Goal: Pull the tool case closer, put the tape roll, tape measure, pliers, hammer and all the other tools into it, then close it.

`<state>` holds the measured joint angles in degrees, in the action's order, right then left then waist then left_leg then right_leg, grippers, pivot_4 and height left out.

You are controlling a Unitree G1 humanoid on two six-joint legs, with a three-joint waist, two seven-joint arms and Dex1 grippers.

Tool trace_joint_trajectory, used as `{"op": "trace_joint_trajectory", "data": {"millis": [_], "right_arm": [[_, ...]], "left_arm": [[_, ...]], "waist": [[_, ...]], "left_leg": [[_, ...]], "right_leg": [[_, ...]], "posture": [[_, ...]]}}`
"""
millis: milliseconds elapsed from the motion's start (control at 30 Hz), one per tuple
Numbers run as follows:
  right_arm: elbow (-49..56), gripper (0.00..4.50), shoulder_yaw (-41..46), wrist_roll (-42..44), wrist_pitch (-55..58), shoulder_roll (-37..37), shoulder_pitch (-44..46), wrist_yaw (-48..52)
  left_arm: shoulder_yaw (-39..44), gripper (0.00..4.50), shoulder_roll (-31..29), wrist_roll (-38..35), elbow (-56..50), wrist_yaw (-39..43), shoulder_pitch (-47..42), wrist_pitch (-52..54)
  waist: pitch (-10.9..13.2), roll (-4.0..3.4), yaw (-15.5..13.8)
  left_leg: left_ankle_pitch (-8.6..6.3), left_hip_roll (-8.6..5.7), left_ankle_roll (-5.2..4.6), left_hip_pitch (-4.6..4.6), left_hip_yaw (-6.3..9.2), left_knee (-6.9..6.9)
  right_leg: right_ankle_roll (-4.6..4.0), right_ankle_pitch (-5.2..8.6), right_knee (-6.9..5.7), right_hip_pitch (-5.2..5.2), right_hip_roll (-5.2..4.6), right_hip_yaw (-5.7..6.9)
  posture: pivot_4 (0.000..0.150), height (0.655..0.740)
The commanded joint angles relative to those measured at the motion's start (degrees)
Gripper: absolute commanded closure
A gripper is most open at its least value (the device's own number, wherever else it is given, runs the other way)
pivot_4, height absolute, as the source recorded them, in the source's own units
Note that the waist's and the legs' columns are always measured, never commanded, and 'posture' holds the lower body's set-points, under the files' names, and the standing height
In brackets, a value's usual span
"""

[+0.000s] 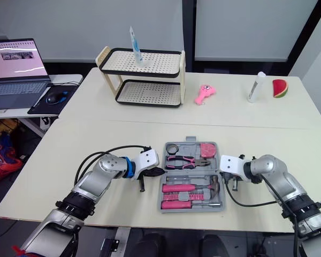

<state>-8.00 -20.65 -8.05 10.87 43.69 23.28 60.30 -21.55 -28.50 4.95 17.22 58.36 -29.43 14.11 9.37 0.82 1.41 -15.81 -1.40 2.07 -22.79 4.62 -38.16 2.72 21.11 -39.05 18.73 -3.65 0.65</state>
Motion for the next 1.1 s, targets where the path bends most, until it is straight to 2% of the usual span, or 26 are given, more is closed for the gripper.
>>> {"op": "trace_joint_trajectory", "data": {"millis": [33, 500, 1100], "right_arm": [[4.3, 4.49, 0.0, 0.3, 0.1, -1.3, 0.4, 0.6], [17.3, 4.49, 3.0, 1.3, 6.4, 2.3, -7.1, 1.8], [25.1, 4.49, 5.0, 1.7, 10.8, 2.7, -14.4, 0.7]], "left_arm": [[-2.4, 4.5, 2.5, 1.2, 1.4, 0.4, -1.5, -1.9], [-6.5, 4.5, 3.8, 1.9, -3.8, 8.9, 0.0, -3.1], [-7.1, 4.5, 1.5, 2.4, -12.7, 10.1, 6.3, 2.6]], "waist": [[0.0, -0.03, -0.1], [0.0, -0.06, -0.4], [-0.1, -0.09, -0.4]], "left_leg": [[0.0, 0.0, 0.0, 0.01, 0.0, 0.0], [0.0, -0.05, 0.0, -0.02, -0.01, -0.02], [-0.01, -0.04, -0.01, 0.01, -0.01, -0.01]], "right_leg": [[0.0, 0.0, 0.0, -0.01, 0.0, 0.01], [0.01, 0.0, 0.03, -0.02, -0.05, 0.0], [0.0, 0.0, 0.02, -0.05, -0.04, -0.03]], "posture": [[0.15, 0.74], [0.15, 0.74], [0.15, 0.74]]}}
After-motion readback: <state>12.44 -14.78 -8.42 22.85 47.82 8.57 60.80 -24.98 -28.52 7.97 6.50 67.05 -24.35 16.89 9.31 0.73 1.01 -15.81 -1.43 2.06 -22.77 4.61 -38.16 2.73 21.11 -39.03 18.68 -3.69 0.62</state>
